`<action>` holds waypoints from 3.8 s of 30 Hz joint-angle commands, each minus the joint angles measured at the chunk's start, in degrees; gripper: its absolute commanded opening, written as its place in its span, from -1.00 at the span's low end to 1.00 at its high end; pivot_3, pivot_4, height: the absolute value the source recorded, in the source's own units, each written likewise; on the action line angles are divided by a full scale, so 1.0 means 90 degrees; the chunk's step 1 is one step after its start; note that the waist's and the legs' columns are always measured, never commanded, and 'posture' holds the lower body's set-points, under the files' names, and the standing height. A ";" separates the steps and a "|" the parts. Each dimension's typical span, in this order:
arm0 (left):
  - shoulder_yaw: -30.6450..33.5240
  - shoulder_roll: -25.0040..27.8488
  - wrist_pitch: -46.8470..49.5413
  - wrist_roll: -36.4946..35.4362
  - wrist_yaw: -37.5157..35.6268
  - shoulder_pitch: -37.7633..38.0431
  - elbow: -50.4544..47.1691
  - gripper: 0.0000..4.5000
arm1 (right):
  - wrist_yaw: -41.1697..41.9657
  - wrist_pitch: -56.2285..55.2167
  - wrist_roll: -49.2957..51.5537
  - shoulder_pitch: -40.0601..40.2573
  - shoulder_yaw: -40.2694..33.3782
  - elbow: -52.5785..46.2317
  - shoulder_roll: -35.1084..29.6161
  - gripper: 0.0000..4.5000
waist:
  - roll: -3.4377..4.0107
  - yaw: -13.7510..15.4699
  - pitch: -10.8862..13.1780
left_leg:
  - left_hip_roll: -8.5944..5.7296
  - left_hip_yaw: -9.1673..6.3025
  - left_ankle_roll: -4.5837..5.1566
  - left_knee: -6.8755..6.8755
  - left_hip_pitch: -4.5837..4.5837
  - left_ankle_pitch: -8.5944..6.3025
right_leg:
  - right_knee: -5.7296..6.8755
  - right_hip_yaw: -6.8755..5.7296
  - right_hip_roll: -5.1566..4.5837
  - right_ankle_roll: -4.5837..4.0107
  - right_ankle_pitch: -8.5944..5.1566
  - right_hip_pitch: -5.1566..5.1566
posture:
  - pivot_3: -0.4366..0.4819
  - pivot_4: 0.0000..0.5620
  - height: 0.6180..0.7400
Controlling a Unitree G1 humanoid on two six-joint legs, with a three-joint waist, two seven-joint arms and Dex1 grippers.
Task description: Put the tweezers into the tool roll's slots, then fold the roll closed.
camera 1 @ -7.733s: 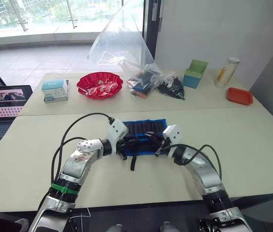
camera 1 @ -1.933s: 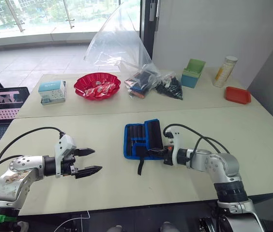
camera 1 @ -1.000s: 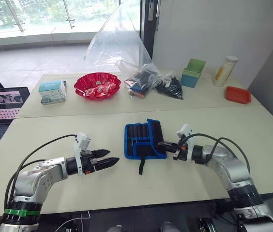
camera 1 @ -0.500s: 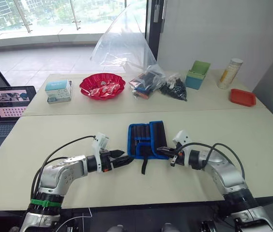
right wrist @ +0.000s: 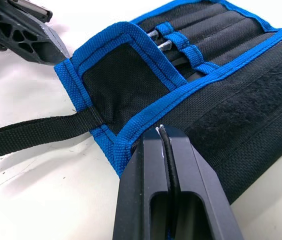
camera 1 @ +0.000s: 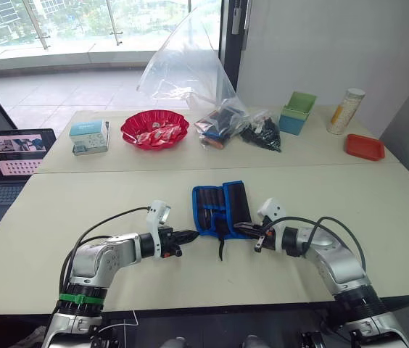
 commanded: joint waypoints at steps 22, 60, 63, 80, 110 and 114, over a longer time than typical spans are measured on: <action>0.0291 0.0175 0.0506 0.0148 0.1062 -0.0711 -0.0184 0.55 | -0.0021 0.0022 -0.0171 0.0031 0.0076 0.0027 0.0108 -1.00 | -0.0001 0.0000 -0.0001 | 0.0001 -0.0001 -0.0001 0.0001 0.0005 0.0000 | -0.0002 0.0000 0.0001 0.0000 0.0000 0.0008 | -0.05 -0.47 1.00; 0.0808 -0.0773 0.0281 0.0266 0.1496 -0.1068 0.0198 0.55 | -0.0131 0.0009 -0.0257 0.0121 0.0128 -0.0014 0.0156 -1.00 | -0.0004 0.0015 -0.0001 | -0.0004 -0.0004 0.0001 0.0001 0.0003 -0.0001 | -0.0016 -0.0005 -0.0001 0.0001 0.0000 0.0017 | -0.05 -0.47 1.00; 0.0777 -0.0841 0.0387 0.0190 0.1460 -0.1042 0.0166 0.31 | -0.0118 0.0006 -0.0274 0.0075 0.0162 -0.0004 0.0191 -1.00 | -0.0004 0.0012 -0.0001 | -0.0005 -0.0005 0.0001 0.0002 0.0004 -0.0001 | -0.0018 -0.0005 -0.0001 0.0001 0.0000 0.0019 | -0.05 -0.47 1.00; 0.0745 -0.0946 0.0340 0.0377 0.1724 -0.0994 0.0218 -0.07 | -0.0093 -0.0012 -0.0326 0.0128 0.0158 -0.0054 0.0192 -1.00 | -0.0004 0.0006 -0.0001 | -0.0003 -0.0005 0.0001 0.0000 0.0004 -0.0001 | -0.0019 -0.0005 0.0000 0.0001 0.0000 0.0018 | -0.05 -0.47 1.00; 0.0657 -0.0855 0.0524 0.0339 0.1633 -0.0822 0.0273 -0.07 | -0.0097 0.0007 -0.0332 0.0142 0.0162 -0.0054 0.0184 -1.00 | -0.0004 0.0008 -0.0001 | -0.0003 -0.0005 0.0001 -0.0002 0.0005 -0.0001 | -0.0030 -0.0006 0.0000 0.0001 0.0000 0.0022 | -0.05 -0.47 1.00; 0.0671 -0.0914 0.0520 0.0310 0.1623 -0.0806 0.0299 -0.07 | -0.0107 0.0000 -0.0346 0.0132 0.0166 -0.0040 0.0182 -1.00 | -0.0004 0.0008 -0.0001 | -0.0003 -0.0006 0.0001 -0.0002 0.0005 -0.0001 | -0.0031 -0.0007 0.0000 0.0001 0.0000 0.0022 | -0.05 -0.47 1.00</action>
